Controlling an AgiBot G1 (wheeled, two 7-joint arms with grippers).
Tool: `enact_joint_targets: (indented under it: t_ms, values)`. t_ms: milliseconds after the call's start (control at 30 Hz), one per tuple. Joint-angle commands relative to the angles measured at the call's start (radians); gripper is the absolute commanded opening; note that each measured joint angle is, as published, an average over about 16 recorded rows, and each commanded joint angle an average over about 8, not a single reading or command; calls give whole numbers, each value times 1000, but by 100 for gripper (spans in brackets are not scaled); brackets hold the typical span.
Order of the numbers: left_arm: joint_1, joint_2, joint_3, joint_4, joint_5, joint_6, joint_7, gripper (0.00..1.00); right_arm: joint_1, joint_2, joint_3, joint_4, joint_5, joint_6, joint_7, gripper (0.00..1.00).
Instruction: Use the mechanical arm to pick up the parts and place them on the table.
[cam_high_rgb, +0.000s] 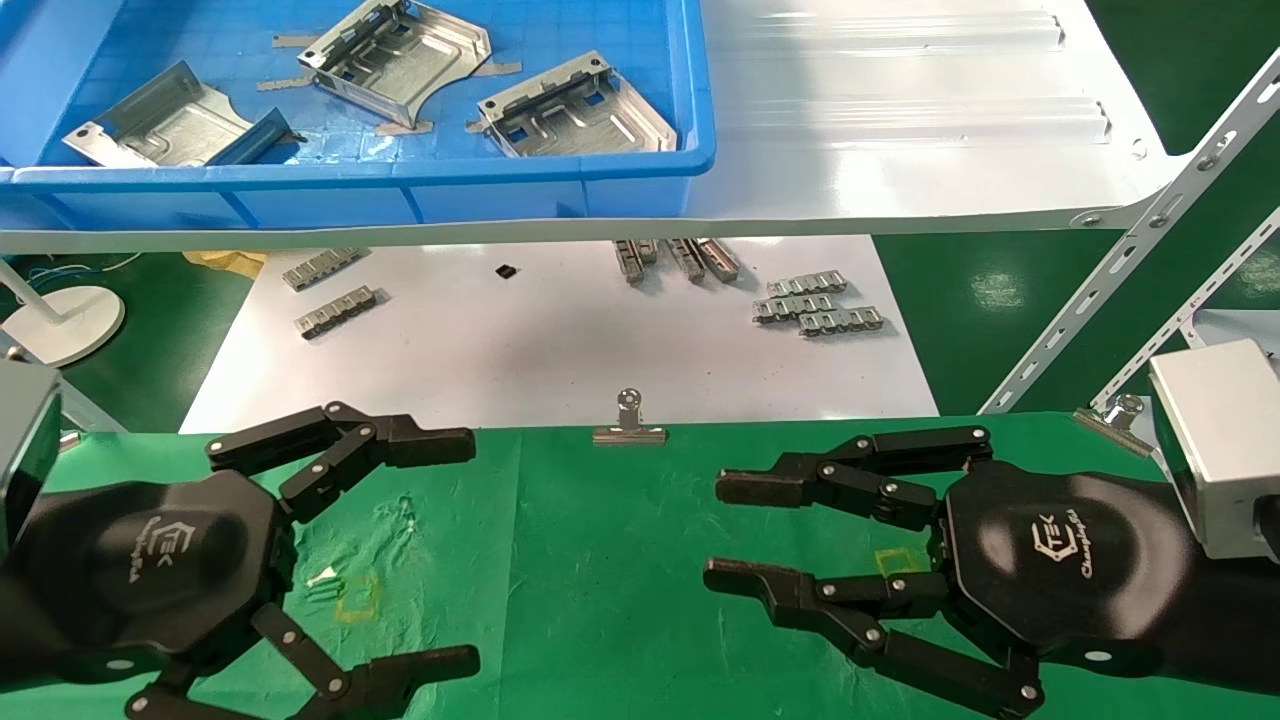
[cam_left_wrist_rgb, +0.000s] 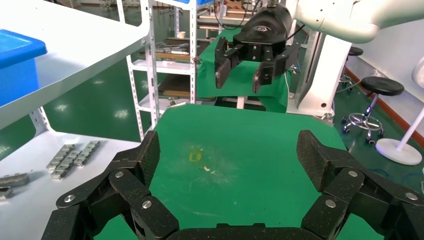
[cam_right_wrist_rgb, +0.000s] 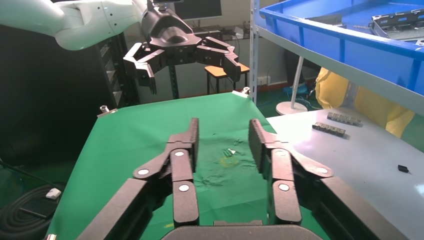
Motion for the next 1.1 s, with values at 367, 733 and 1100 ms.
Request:
enact_joint_targets:
  t_ms: [367, 733, 1100]
  values:
    - [-268, 42, 28, 66, 145, -78, -65, 100, 0, 0, 0, 0, 0, 0, 0, 0]
    - [-798, 344, 188, 720, 551, -339, -36, 100, 0, 0, 0, 0, 0, 0, 0, 0]
    - [-953, 543, 257, 1142, 717, -689, 6, 0, 0, 0, 0, 0, 0, 0, 0, 83]
